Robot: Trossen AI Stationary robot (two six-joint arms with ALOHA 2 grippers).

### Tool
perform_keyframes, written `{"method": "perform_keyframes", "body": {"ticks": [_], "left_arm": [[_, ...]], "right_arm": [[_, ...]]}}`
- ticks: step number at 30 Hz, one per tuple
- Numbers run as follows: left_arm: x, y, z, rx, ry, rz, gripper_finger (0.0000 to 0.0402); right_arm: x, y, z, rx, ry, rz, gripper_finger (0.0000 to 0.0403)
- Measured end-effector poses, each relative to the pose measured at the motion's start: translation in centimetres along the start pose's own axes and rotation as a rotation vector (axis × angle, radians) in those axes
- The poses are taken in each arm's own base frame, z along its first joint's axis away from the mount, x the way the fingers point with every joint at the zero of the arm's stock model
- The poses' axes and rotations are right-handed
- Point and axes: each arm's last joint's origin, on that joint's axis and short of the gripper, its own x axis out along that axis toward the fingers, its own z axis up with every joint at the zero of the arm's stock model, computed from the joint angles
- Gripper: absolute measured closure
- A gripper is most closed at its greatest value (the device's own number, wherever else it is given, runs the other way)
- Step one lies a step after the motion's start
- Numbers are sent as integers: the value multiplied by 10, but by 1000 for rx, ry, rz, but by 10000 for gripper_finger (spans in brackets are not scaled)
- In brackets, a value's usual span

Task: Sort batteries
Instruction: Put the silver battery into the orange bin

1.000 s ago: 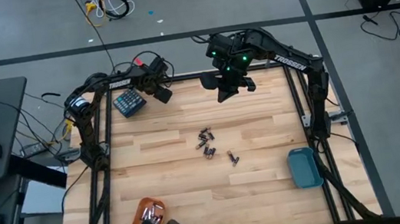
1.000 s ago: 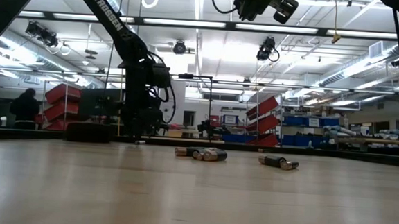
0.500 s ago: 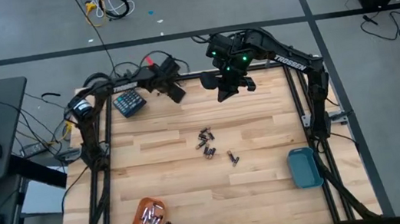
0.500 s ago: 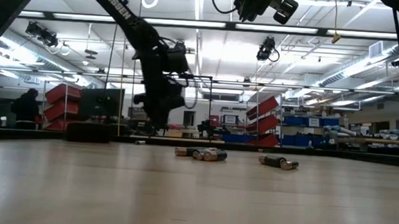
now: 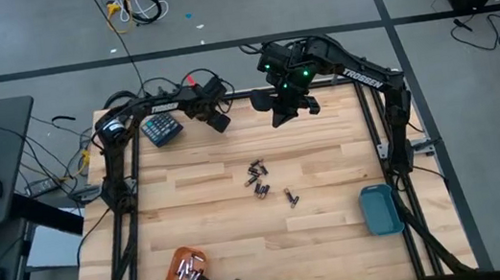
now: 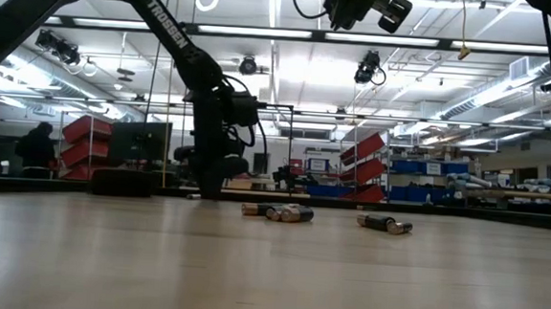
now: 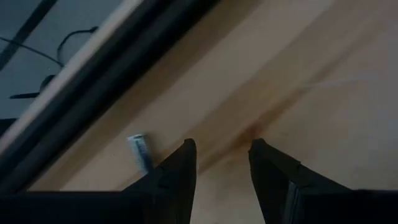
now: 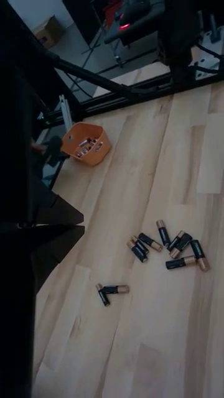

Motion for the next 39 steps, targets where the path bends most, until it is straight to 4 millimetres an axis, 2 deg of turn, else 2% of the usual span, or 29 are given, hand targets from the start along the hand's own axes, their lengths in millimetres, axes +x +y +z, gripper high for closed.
{"method": "perform_keyframes", "body": {"ticks": [9, 21, 39], "left_arm": [[-6, 1, 3, -17, -40, 185, 259], [-1, 22, -1, -55, 34, 161, 259], [0, 24, -3, -37, 64, 119, 259]], "right_arm": [[0, 0, 1, 24, -23, -9, 402], [0, 0, 1, 23, -23, -9, 402], [0, 0, 1, 23, -23, -9, 402]]}}
